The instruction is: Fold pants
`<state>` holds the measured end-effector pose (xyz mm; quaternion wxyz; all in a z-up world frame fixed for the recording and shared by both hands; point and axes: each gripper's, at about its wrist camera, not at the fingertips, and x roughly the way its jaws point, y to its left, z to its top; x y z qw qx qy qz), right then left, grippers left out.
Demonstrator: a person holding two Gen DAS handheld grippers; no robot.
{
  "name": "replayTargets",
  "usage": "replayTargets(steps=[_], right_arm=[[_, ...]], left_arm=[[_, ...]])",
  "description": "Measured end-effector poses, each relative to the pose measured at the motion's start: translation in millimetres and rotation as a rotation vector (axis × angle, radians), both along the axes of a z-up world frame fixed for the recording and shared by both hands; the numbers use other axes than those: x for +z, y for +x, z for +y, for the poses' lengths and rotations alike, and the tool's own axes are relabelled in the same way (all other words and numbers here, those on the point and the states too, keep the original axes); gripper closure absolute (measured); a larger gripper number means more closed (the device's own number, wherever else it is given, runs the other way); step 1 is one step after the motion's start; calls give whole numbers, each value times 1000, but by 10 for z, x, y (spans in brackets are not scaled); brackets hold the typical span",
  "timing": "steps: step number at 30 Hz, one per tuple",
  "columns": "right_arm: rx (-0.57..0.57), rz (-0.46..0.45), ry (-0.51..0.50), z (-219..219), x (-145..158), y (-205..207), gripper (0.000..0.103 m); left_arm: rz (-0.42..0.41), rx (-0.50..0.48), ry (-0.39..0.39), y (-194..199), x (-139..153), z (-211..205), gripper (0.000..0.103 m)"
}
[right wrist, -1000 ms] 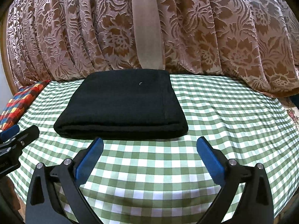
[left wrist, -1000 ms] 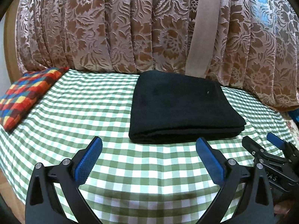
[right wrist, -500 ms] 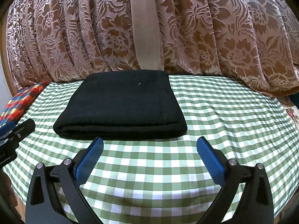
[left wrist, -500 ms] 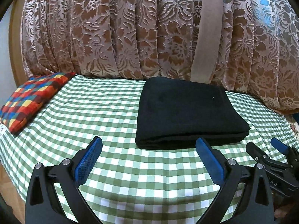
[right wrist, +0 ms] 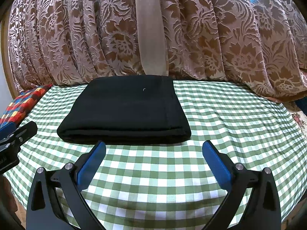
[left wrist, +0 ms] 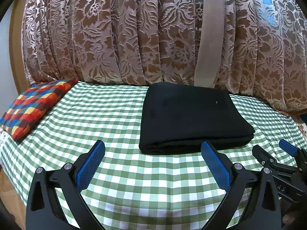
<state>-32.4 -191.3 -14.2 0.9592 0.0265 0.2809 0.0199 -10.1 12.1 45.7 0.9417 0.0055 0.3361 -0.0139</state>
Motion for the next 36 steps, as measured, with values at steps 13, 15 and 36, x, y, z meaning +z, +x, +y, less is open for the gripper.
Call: replayTargets(steps=[13,15,36], right_arm=[[-2,-1,3,6,8,-14,3],[-2,0,2,5,7,-13,3],[10,3,-6,37,12,-4,3]], left_arm=[[-2,0,2,-31,16,-37,4],[-4,-1,3,-27,15,-35,4],[-6,-18,-6,-33,37,-19,4]])
